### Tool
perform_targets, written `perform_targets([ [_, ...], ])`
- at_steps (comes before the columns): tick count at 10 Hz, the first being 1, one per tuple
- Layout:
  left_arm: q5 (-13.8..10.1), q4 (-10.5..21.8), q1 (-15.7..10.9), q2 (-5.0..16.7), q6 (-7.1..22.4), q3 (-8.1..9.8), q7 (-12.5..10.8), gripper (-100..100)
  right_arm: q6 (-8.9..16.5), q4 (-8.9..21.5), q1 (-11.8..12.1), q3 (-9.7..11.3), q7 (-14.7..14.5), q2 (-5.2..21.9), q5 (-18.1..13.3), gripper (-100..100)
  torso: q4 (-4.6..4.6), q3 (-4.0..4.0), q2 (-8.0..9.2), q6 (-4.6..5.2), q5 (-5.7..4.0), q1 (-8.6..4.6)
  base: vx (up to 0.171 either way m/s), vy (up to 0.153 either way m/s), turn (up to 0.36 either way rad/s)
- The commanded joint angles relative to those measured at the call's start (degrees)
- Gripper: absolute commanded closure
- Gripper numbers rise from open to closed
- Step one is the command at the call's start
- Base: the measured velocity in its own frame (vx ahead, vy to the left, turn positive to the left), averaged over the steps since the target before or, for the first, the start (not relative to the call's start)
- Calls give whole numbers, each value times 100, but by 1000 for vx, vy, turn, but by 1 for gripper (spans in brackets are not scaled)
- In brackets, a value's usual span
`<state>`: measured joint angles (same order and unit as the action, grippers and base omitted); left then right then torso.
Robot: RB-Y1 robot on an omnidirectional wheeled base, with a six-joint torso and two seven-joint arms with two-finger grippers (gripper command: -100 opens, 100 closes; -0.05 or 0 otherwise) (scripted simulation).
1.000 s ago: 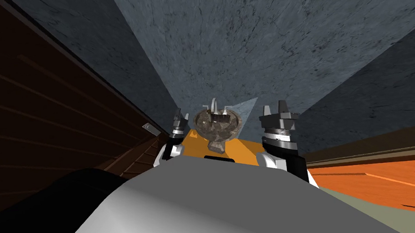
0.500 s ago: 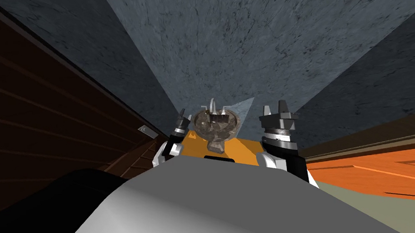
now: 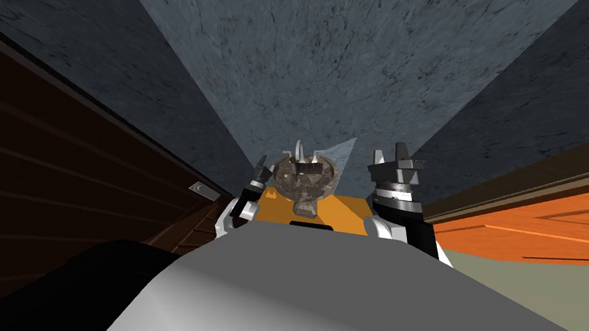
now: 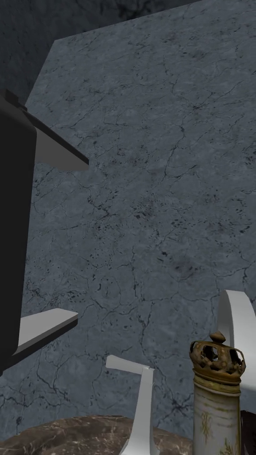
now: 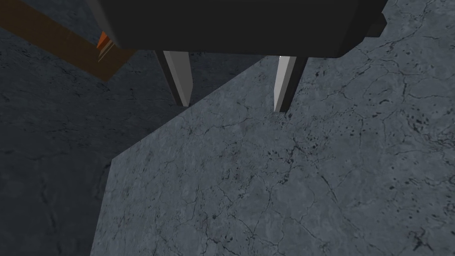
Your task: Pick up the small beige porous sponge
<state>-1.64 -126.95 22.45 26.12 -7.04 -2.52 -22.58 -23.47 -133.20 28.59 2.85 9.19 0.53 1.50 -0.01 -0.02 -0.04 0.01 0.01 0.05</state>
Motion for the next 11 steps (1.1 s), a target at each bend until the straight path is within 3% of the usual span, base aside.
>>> perform_targets([
  [1,-2,-13,-3,84,159,-29,-98,-100,0,0,0,0,0,0,0,0,0,0,0,0,0,0,2,14,-55],
  [4,-38,27,-108,436,640,-116,-438,-100,0,0,1,0,0,0,0,0,0,1,1,-3,0,-1,2,11,-91],
  [5,-38,27,-108,436,692,-116,-438,-100,0,0,0,0,0,0,0,0,0,1,1,-1,0,-1,1,10,-62],
  [6,-63,53,-155,606,906,-153,-598,-100,0,0,1,0,0,0,0,0,0,1,2,-4,0,-2,0,9,-102],
  [7,-63,53,-155,606,963,-153,-598,-100,0,0,0,0,0,0,0,0,0,1,2,-2,0,-2,-1,9,-67],
  [8,-92,85,-197,772,1170,-183,-749,-100,0,0,1,0,0,0,0,0,0,1,2,-4,0,-2,-1,4,-149],
  [11,-126,122,-236,933,1510,-206,-892,-100,0,0,0,0,0,0,0,0,0,1,2,-2,-1,-5,-2,4,-87],
])
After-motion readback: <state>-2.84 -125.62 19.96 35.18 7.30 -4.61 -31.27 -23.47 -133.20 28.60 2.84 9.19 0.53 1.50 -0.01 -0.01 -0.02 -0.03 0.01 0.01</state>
